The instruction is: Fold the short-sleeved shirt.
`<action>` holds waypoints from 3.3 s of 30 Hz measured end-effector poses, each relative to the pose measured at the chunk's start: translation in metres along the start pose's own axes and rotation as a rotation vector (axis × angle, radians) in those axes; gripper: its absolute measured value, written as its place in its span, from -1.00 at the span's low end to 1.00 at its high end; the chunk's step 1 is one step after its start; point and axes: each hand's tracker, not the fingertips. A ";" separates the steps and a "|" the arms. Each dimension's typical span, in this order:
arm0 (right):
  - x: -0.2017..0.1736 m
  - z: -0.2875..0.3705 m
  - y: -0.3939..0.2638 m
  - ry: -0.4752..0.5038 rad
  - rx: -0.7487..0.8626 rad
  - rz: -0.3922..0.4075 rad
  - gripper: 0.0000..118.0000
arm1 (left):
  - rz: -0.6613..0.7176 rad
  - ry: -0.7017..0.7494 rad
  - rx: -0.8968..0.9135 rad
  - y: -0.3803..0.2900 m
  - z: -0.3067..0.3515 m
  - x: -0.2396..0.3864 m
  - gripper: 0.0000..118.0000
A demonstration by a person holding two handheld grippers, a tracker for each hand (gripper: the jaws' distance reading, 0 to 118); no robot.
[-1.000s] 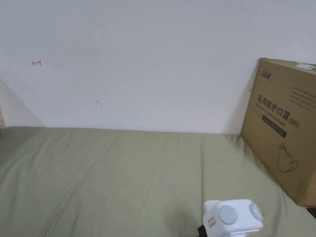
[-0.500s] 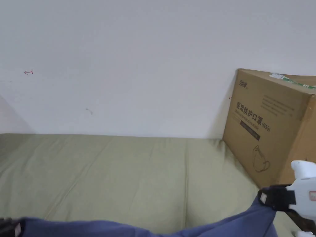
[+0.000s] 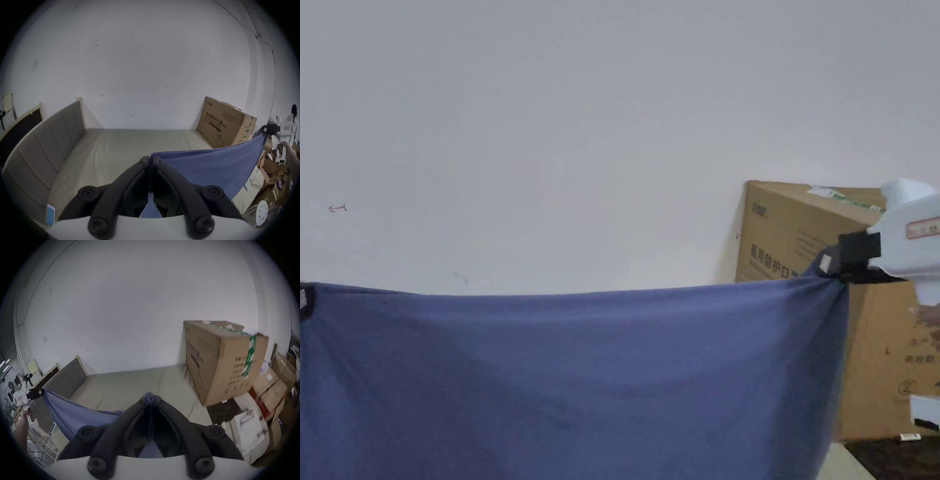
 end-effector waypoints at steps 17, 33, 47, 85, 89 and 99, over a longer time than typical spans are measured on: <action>-0.033 -0.151 0.162 -0.046 0.263 -0.065 -0.95 | 0.070 0.130 0.178 0.124 -0.148 -0.016 -0.97; 0.079 -0.309 -0.217 -0.202 -0.265 -0.284 -0.95 | 0.182 0.093 -0.321 -0.166 -0.275 -0.014 -0.97; 0.116 -0.125 -0.416 -0.054 -0.489 -0.242 -0.95 | 0.058 0.011 -0.553 -0.367 -0.102 -0.023 -0.97; 0.031 0.086 -0.346 -0.134 -0.256 -0.050 0.43 | 0.181 -0.102 -0.310 -0.302 0.088 0.024 0.82; -0.013 0.096 -0.333 0.005 0.070 -0.057 -0.07 | 0.217 -0.121 0.016 -0.276 0.099 0.057 0.22; -0.055 0.082 -0.321 0.046 0.229 -0.087 -1.00 | 0.164 -0.071 0.130 -0.263 0.088 0.062 -1.00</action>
